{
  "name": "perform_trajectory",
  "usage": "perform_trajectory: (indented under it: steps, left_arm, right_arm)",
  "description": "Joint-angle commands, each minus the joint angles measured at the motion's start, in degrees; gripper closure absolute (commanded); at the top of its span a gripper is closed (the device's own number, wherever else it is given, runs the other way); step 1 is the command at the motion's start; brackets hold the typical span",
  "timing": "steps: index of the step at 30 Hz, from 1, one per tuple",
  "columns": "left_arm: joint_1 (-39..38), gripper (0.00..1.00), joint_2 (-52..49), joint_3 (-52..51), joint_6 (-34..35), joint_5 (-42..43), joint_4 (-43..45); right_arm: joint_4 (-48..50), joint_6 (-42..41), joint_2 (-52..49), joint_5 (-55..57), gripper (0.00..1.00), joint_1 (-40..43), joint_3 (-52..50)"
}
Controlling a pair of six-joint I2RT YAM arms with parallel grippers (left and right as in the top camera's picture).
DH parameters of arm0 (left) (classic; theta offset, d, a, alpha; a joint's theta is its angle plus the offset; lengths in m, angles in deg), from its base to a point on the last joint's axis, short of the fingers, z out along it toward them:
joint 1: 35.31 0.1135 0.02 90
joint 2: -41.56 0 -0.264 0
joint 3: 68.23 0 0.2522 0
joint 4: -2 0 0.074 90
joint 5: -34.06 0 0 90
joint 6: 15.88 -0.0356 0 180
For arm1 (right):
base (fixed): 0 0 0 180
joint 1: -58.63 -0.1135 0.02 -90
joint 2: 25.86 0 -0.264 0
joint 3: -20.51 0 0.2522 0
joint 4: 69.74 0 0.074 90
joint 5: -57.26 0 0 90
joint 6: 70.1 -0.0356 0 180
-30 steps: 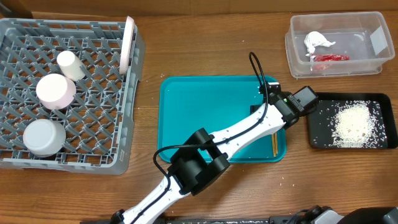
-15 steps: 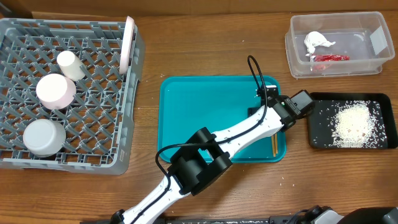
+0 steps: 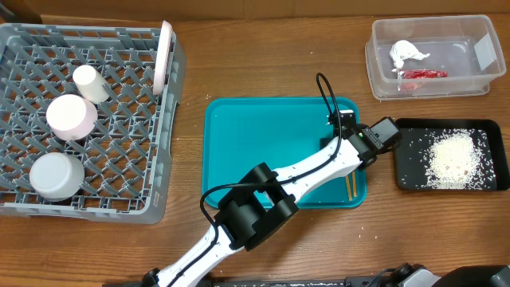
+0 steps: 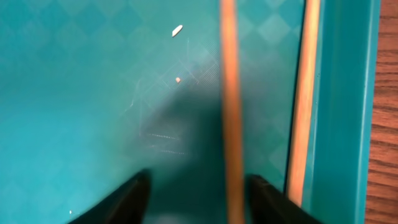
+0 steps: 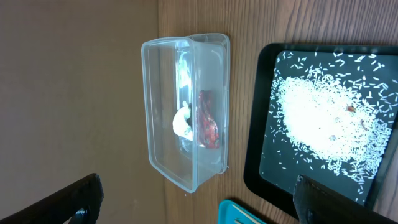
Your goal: Sort waste into correct bins and load items into the dishwasher
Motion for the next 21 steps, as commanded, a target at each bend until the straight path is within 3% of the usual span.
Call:
perform_trajectory:
  steps: [1, 5, 9, 16, 21]
  left_arm:
    - [-0.1, 0.61, -1.4, -2.1, 0.4, 4.3, 0.0]
    - [0.1, 0.96, -1.4, -2.1, 0.4, 6.6, -0.2]
    - [0.5, 0.96, -0.7, -1.5, 0.4, 6.8, -2.4]
    - [3.5, 0.96, 3.6, 6.2, -1.2, 6.7, -17.2]
    - [7.2, 0.96, 9.9, 12.5, -8.7, 6.0, -28.0]
  right_arm:
    - [0.1, 0.3, -0.2, 0.0, 0.00, 0.1, 0.2]
    - [0.1, 0.3, -0.2, 0.0, 0.00, 0.1, 0.2]
    - [0.1, 0.3, -0.2, 0.0, 0.00, 0.1, 0.2]
    - [0.1, 0.3, -0.2, 0.0, 0.00, 0.1, 0.2]
    - [0.1, 0.3, -0.2, 0.0, 0.00, 0.1, 0.2]
